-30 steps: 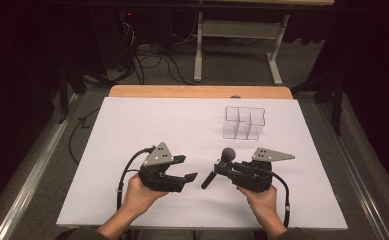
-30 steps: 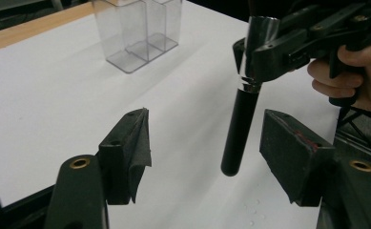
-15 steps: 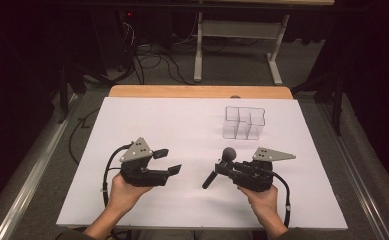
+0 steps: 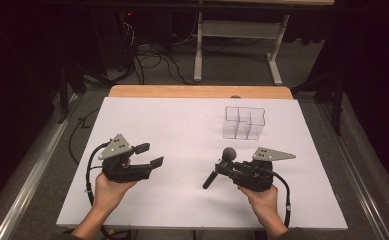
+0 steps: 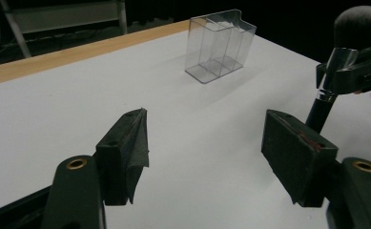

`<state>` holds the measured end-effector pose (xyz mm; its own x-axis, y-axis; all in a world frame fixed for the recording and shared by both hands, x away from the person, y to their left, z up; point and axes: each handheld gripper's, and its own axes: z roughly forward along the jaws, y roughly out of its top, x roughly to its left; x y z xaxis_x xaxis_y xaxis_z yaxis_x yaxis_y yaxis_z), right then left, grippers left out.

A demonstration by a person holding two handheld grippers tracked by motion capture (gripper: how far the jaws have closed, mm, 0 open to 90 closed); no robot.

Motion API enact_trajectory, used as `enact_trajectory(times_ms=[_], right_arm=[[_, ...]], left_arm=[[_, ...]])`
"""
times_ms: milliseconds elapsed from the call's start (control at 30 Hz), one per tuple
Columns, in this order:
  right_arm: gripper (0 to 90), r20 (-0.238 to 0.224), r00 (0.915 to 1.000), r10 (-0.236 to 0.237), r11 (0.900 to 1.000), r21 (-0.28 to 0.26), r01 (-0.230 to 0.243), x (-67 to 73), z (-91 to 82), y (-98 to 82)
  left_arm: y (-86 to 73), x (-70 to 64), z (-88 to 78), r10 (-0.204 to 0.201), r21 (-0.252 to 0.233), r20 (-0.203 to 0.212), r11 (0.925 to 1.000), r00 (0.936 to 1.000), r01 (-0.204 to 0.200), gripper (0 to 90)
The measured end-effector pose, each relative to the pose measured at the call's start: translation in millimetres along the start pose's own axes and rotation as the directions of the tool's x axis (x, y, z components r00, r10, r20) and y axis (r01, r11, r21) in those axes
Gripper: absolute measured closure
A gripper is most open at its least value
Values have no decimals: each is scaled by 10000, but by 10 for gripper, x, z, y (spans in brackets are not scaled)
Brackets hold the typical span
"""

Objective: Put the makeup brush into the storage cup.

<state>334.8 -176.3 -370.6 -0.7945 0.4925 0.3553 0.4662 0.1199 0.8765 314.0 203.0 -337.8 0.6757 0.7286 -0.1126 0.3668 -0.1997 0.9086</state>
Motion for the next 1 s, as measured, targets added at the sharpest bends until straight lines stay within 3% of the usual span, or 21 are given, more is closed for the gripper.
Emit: enact_trajectory(times_ms=[567,733,1000], right_arm=[[730,118,9999,-49,10000,84,48,-12,-16,6],[730,210,9997,-128,9999,99,126,-7,-40,13],[730,491,9983,-315,9992,273,302,-15,-104,29]], left_arm=[[-159,260,-149,-585,-552,-864,9970,9945,539,326],[-247,300,-144,-903,-787,-942,9934,9914,830,326],[-366,295,-107,-970,-790,-989,9929,9904,894,325]])
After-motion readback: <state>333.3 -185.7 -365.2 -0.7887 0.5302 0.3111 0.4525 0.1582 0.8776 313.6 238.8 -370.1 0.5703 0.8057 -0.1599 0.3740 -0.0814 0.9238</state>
